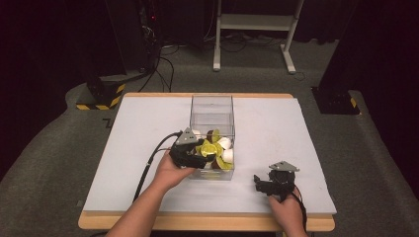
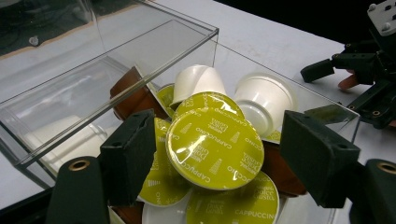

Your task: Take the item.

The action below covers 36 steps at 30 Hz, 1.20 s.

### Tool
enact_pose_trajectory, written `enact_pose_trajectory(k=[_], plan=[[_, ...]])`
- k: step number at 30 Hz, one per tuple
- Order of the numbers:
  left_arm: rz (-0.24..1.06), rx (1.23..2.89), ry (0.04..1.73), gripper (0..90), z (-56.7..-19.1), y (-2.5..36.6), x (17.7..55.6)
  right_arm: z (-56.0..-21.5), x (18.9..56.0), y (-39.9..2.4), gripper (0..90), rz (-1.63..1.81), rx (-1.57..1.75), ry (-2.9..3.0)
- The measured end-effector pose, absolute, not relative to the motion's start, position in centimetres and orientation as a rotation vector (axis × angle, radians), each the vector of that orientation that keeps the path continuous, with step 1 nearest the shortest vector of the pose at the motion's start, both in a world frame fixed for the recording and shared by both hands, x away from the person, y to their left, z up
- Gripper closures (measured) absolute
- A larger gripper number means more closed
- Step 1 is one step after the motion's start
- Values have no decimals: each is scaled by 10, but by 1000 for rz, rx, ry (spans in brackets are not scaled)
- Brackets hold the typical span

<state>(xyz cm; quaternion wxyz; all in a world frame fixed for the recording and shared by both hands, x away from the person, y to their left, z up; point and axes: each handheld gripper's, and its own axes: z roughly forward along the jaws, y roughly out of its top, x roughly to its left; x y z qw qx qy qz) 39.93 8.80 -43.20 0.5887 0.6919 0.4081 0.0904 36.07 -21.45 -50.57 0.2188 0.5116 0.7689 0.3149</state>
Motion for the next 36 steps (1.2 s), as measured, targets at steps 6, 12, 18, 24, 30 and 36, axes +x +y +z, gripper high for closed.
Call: enact_pose_trajectory(k=[6,12,18,24,30,36], plan=[[204,1612,971,282,-436,84,401,-506,361,-215,102,872,1416,2128],[211,1620,974,296,-438,81,403,-506,361,-215,102,872,1415,2127],[227,1639,961,312,-439,81,403,-506,361,-215,102,872,1415,2127],[228,1647,957,341,-440,80,403,-506,361,-214,103,872,1415,2126],[233,1645,959,371,-440,79,402,-506,361,-214,103,872,1416,2126],[240,1649,944,375,-439,80,400,-506,361,-215,103,872,1415,2126]])
